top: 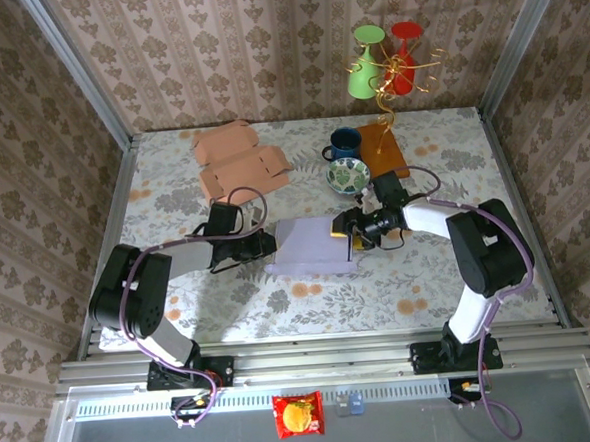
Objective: Fold the paper box
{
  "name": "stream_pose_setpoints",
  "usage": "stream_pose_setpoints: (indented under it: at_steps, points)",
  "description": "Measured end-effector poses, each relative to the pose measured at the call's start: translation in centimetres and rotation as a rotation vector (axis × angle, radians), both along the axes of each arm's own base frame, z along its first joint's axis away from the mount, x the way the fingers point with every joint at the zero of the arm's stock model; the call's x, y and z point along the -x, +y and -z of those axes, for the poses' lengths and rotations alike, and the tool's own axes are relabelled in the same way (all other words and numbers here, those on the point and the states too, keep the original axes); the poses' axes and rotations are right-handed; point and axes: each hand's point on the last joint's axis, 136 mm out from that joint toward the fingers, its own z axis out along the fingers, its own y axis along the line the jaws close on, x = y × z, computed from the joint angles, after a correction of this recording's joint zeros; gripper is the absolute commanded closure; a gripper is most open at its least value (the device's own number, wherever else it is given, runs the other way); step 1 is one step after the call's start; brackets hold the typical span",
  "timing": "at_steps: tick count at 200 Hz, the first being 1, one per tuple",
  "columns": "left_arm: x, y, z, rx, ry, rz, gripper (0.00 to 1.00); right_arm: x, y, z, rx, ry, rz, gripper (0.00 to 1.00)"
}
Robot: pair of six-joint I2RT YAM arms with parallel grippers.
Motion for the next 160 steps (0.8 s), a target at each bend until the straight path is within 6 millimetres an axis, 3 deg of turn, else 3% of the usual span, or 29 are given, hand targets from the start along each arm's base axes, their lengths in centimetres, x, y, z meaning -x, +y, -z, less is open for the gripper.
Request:
stream_pose_setpoints:
  at_steps: [103, 136, 160]
  points:
    - [-0.4, -0.2, -1.5, 0.002, -0.044, -0.034, 0.73, -1.8, 0.5, -2.2, -0.039, 0.060, 0.095, 0.51]
    - [0.3, -0.6, -4.5, -0.035, -0.172, 0.002, 0.61, -2.1, 0.0, -2.7, -0.047, 0.104, 0.128, 0.54]
    - [1.0, -1.3, -8.7, -0.059, -0.389, 0.085, 0.50, -2.0, -0.7, -2.8, -0.069, 0.160, 0.159, 0.55]
